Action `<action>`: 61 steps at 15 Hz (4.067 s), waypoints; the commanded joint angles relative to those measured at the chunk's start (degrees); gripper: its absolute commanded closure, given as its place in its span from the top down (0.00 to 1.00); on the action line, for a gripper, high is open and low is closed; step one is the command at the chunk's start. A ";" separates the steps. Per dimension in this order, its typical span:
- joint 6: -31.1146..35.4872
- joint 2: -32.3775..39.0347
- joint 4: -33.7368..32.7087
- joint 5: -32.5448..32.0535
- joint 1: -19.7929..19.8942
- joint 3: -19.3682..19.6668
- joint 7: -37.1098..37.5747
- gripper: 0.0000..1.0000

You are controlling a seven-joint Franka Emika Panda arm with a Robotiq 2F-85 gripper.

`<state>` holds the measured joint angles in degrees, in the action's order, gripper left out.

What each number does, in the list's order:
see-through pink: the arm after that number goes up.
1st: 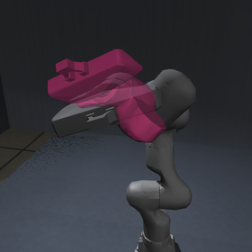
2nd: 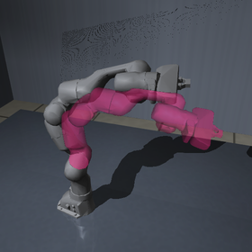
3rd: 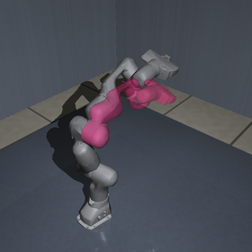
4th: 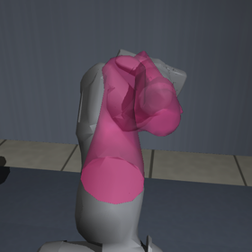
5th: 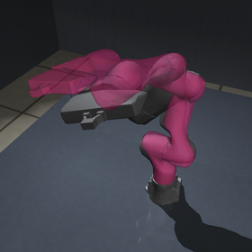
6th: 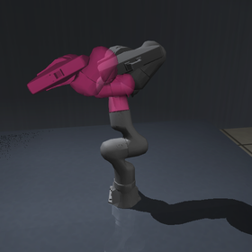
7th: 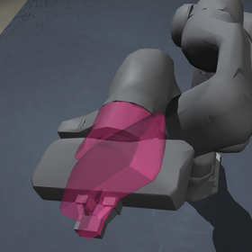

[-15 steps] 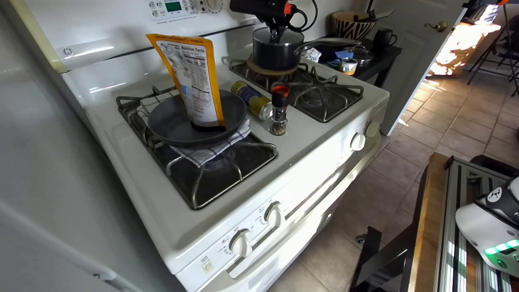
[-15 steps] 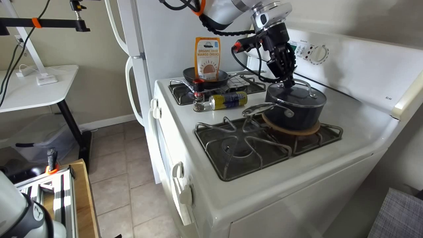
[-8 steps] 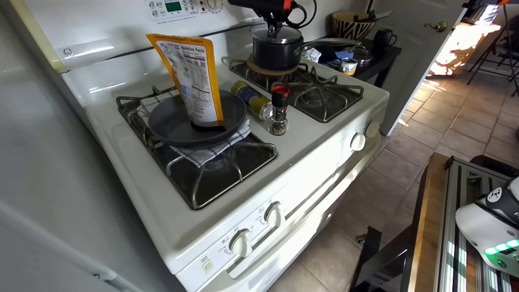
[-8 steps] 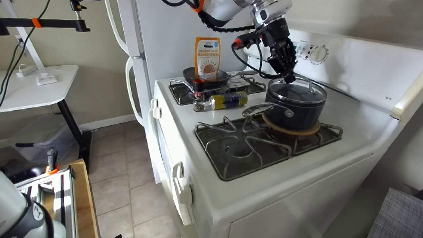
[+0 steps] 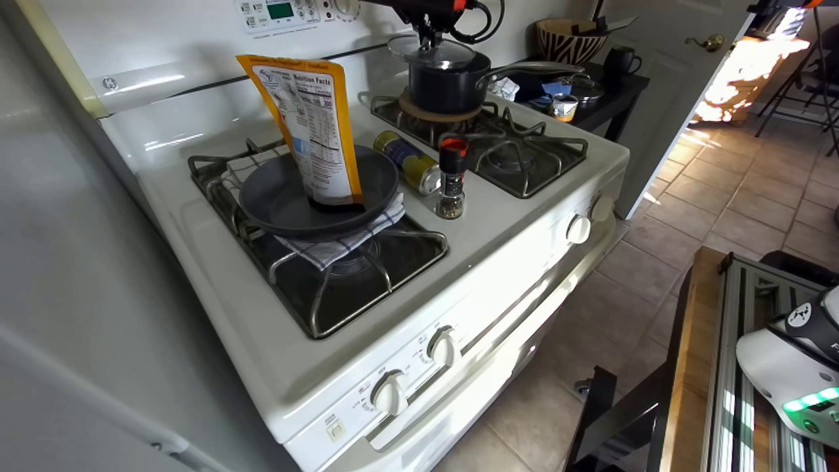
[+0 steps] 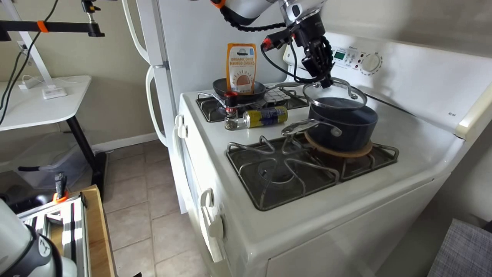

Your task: Remove the lid from the pot, then place it on the stove

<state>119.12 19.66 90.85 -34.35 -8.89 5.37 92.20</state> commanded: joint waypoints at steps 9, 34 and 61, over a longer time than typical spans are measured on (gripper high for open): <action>-3.66 -13.05 14.71 -9.41 -3.14 -4.67 8.93 0.04; 9.04 -30.97 44.95 -13.18 2.02 -12.52 17.22 0.03; 10.90 -22.96 43.48 -17.97 7.77 -9.93 26.21 0.03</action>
<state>125.89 -4.79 134.62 -49.03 -1.45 -5.16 110.85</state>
